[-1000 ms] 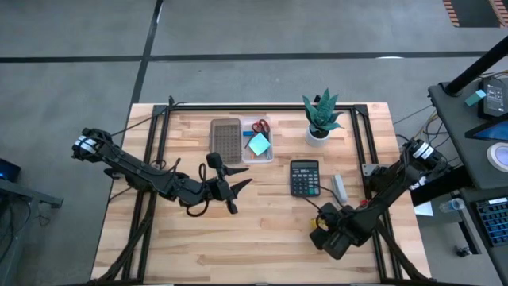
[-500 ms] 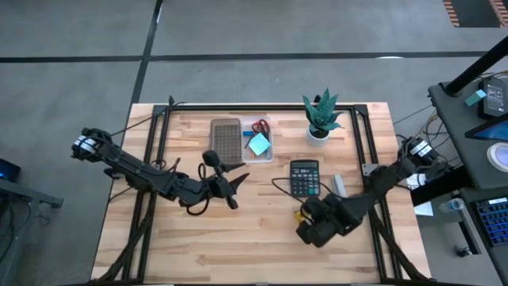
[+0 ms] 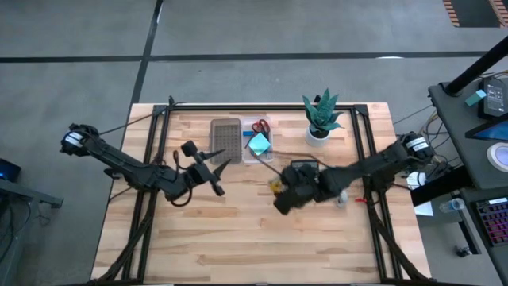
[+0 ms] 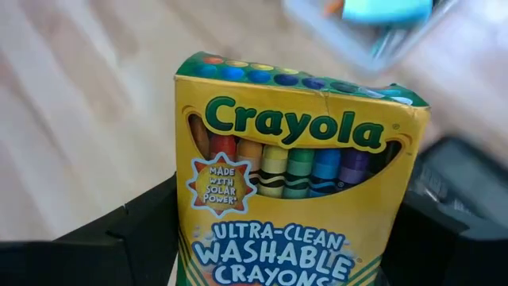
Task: Pack school essentials
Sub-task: Put the yellow crayon box into the transparent supply box
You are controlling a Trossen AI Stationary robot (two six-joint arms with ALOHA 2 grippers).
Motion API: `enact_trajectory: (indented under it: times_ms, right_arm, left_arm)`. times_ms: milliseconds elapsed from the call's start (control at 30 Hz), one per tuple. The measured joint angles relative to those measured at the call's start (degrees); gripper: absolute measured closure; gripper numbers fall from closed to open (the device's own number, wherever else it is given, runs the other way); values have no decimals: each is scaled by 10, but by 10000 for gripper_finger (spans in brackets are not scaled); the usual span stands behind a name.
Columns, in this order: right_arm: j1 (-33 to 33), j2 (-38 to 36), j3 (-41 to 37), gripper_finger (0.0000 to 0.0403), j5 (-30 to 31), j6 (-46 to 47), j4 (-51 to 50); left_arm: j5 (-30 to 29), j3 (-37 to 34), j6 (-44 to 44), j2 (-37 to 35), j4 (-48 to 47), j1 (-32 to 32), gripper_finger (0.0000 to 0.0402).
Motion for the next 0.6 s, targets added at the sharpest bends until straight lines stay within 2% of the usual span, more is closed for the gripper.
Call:
enact_trajectory:
  times_ms: [367, 600]
  right_arm:
    - [-157, 0, 16, 78, -33, -92, 140]
    - [-204, 23, 16, 78, -29, -115, 246]
  left_arm:
    - [2, -25, 4, -29, 1, 0, 261]
    - [2, -25, 5, -29, 1, 0, 261]
